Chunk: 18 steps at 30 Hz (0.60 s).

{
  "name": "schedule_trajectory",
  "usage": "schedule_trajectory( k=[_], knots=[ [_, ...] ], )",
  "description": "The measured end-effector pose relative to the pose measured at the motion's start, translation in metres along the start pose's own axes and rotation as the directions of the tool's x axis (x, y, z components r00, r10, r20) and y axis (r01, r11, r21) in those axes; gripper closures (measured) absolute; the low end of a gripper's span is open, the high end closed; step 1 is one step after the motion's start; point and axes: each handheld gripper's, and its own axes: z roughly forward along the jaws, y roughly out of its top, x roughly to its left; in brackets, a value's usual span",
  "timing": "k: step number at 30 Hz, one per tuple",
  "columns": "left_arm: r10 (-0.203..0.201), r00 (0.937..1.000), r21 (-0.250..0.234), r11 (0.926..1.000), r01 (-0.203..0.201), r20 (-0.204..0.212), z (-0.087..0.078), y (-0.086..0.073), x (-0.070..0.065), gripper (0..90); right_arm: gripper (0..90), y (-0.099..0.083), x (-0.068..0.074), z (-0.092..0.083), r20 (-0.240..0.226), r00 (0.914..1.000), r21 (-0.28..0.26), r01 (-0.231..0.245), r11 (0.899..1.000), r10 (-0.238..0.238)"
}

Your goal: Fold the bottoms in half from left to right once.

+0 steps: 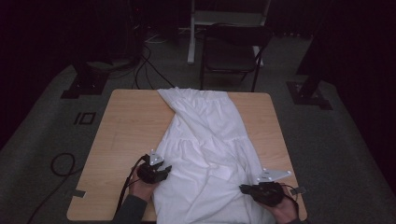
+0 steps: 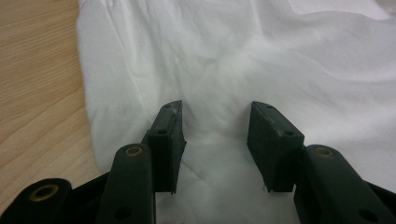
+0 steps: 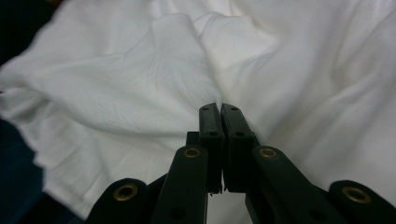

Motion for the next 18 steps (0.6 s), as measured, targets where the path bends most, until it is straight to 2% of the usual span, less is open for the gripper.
schedule_trajectory(
  k=[2,3,5,7,8,9,11,13,15,18],
  knots=[
    [0.011,0.9999,0.004,0.9999,-0.011,-0.006,0.000,0.000,0.000,54.1,87.8,-0.007,-0.001,-0.015,-0.021,0.9998,-0.029,-0.002,1.000,0.001],
    [0.013,0.9999,0.005,0.9999,-0.013,-0.009,0.000,0.000,0.000,53.9,87.2,-0.010,-0.002,-0.019,-0.039,0.9993,-0.016,0.000,1.000,-0.001],
    [0.011,0.9999,0.005,0.9999,-0.011,-0.012,0.000,0.000,0.000,52.6,83.8,-0.017,-0.004,-0.021,-0.073,0.9972,0.049,0.016,0.999,-0.013],
    [0.005,0.9999,0.002,1.0000,-0.005,-0.011,0.000,0.000,0.001,51.6,75.4,-0.024,-0.008,-0.020,-0.107,0.9941,0.117,0.030,0.993,-0.018],
    [0.003,0.9999,0.000,1.0000,-0.003,-0.010,0.000,0.000,0.002,51.2,68.8,-0.025,-0.009,-0.022,-0.095,0.9953,0.124,0.035,0.992,-0.023],
    [0.004,1.0000,-0.001,1.0000,-0.004,-0.008,0.000,0.000,0.002,50.8,64.2,-0.025,-0.011,-0.023,-0.067,0.9977,0.112,0.016,0.994,-0.009],
    [0.005,0.9999,-0.002,1.0000,-0.005,-0.010,0.000,0.001,0.002,50.2,58.3,-0.018,-0.015,-0.024,-0.018,0.9998,0.076,-0.006,0.997,0.007],
    [0.007,0.9999,-0.002,1.0000,-0.007,-0.014,0.000,0.002,0.002,49.5,56.7,-0.005,-0.023,-0.020,0.020,0.9994,0.034,-0.029,0.999,0.028],
    [0.005,0.9998,-0.006,1.0000,-0.005,-0.018,0.000,0.002,0.002,48.9,55.5,0.012,-0.033,-0.009,0.060,0.9961,-0.007,-0.064,0.998,0.064],
    [0.001,0.9998,-0.014,0.9999,-0.002,-0.019,0.000,0.004,0.003,48.0,53.0,0.037,-0.050,0.017,0.084,0.9921,-0.036,-0.090,0.995,0.093]
  ],
)
